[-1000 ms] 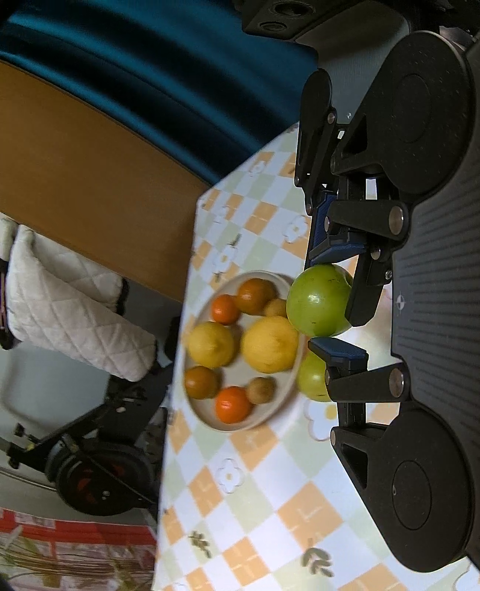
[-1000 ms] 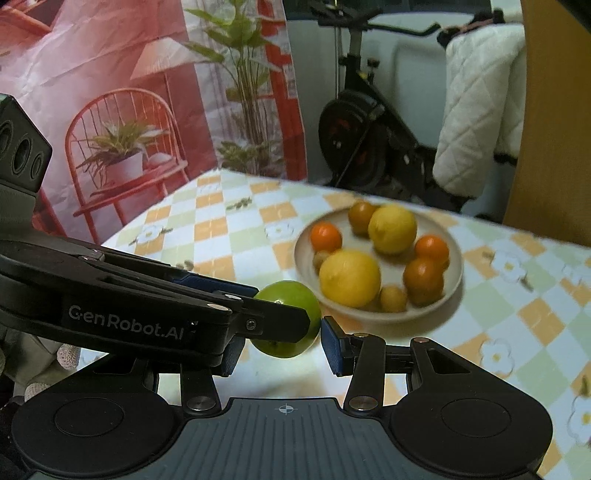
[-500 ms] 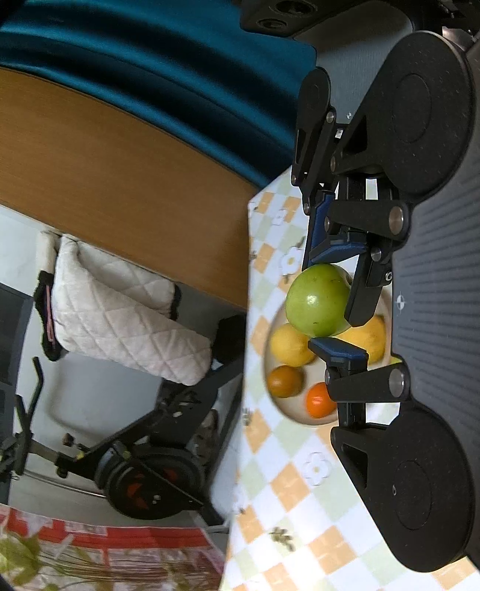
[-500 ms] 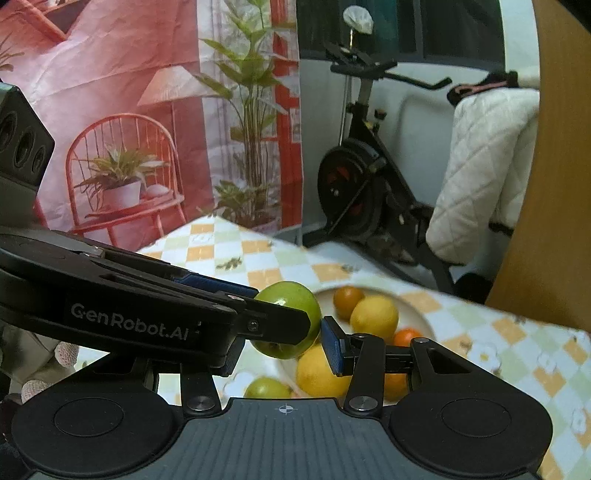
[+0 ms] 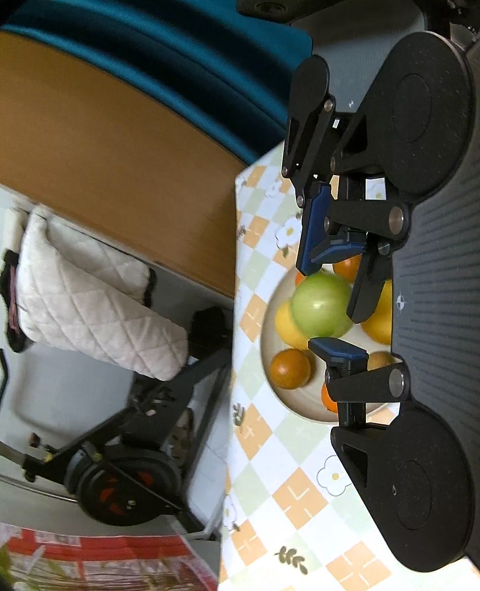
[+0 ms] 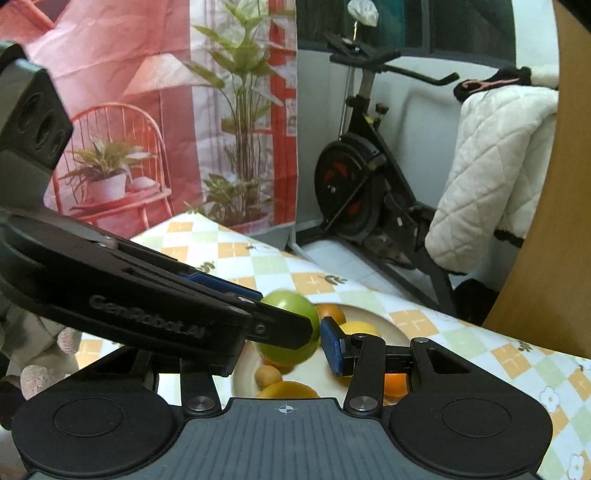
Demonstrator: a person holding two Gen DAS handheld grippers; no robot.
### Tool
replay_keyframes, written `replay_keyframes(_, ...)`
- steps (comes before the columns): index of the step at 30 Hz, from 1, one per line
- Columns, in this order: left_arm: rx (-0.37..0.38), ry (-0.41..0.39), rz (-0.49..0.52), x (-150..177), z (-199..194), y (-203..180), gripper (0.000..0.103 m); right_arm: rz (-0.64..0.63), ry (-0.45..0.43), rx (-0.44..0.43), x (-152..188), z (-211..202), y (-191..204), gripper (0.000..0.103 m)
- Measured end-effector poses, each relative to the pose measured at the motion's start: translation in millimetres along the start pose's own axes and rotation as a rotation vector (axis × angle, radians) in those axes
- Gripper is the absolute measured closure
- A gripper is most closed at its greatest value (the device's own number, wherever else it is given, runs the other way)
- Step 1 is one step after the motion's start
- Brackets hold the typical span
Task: Organize fruits
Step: 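Lift the green fruit with the left gripper and carry it over the plate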
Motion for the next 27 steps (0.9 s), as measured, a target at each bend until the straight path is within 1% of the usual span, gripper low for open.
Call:
replay_keyframes(1, 0.014, 0.006, -0.008, 0.8, 3.7, 2.7, 0.066, 0.005, 0.007, -0.008, 1.1, 5.7, -1.3, 0.062)
replay_keyframes(2, 0.040, 0.016, -0.021, 0.6, 9.4, 4.9, 0.072, 0.011, 0.013, -0.020, 2.2, 12.1, -2.2, 0.063)
replay_keyframes(5, 0.016, 0.048, -0.022, 3.6, 30.2, 14.0, 0.072, 0.028, 0.046, -0.013, 8.4, 33.5, -8.2, 0.063)
replay_keyframes(8, 0.013, 0.088, -0.061, 9.8, 46.5, 25.0, 0.072, 0.035, 0.095, -0.010, 19.0, 56.6, -13.8, 0.063)
replay_keyframes(11, 0.012, 0.091, -0.056, 12.1, 48.4, 30.6, 0.072, 0.052, 0.112, -0.018, 25.8, 67.3, -18.4, 0.067)
replay_keyframes(14, 0.005, 0.096, -0.069, 12.6, 48.1, 39.1, 0.072, 0.072, 0.113, -0.035, 28.7, 70.3, -20.5, 0.068)
replay_keyframes(18, -0.012, 0.083, -0.069, 14.0, 37.9, 45.1, 0.069, 0.084, 0.097, -0.050, 27.2, 63.4, -18.0, 0.068)
replay_keyframes(22, -0.005, 0.067, -0.040, 14.9, 18.8, 45.9, 0.069, 0.108, 0.063, -0.053, 28.0, 42.5, -15.4, 0.067)
replay_keyframes(27, 0.004, 0.066, -0.022, 28.3, -9.6, 49.2, 0.069, 0.134, 0.038, -0.049, 38.2, 13.8, -8.5, 0.066)
Point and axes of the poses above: each gripper's, at about its wrist camera, not at the fingertips, and z roughly the way its jaws point, y to its left, x to its underside, the point moved 6 cm from there along z, roughly the way its jaws point, and after that the axes turned 2 degrees about x, right-handed, at the moved point
